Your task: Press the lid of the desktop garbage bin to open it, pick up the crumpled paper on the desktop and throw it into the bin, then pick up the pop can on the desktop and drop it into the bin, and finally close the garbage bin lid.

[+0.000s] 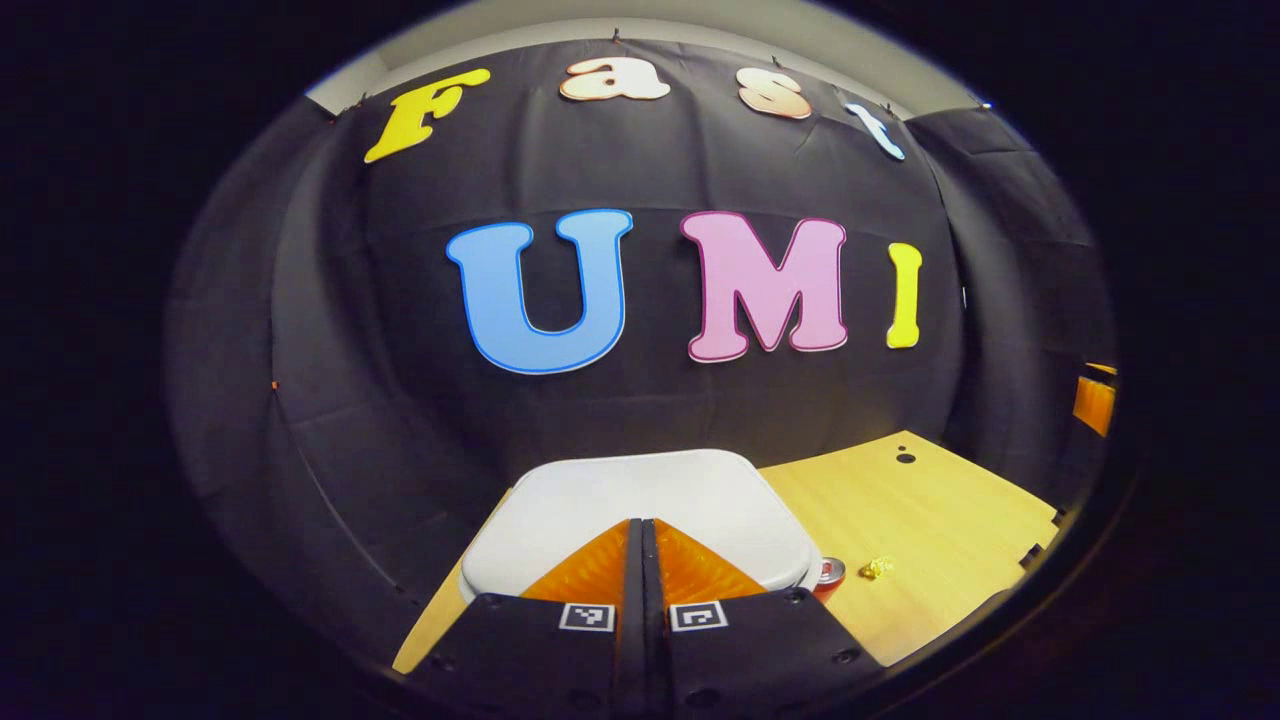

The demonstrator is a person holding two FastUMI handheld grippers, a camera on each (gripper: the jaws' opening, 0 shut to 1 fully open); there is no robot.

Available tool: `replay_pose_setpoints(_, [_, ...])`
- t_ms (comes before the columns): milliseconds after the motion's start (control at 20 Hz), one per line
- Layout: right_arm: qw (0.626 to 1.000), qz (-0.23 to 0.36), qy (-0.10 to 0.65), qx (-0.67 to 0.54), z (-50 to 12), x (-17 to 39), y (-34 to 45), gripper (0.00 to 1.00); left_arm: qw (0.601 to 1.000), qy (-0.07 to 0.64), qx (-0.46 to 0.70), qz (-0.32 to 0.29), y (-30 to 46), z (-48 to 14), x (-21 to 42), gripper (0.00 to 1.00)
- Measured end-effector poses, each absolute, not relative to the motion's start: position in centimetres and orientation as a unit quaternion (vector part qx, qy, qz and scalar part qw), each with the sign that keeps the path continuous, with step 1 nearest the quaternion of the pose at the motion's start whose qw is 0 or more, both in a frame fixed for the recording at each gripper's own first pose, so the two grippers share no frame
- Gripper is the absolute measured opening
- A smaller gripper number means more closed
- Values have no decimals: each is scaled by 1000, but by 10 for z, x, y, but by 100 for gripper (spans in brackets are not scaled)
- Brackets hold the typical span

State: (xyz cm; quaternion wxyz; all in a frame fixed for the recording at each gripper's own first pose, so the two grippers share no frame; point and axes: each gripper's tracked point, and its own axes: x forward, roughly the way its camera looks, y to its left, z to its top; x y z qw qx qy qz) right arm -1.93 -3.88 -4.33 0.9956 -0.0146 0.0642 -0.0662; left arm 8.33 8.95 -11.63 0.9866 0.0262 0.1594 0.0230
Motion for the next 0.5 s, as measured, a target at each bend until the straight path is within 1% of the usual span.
replay_pose_setpoints(200, [996,-65,59,-18,-39,-21,-36,97,994,97,30,29,89,-56,86,6])
replay_pose_setpoints(300, [996,-67,57,-17,-38,-21,-37,97,997,70,27,23,84,-32,85,5])
replay_pose_setpoints(500, [996,-67,63,-17,-41,-19,-36,97,999,47,26,8,64,-5,74,5])
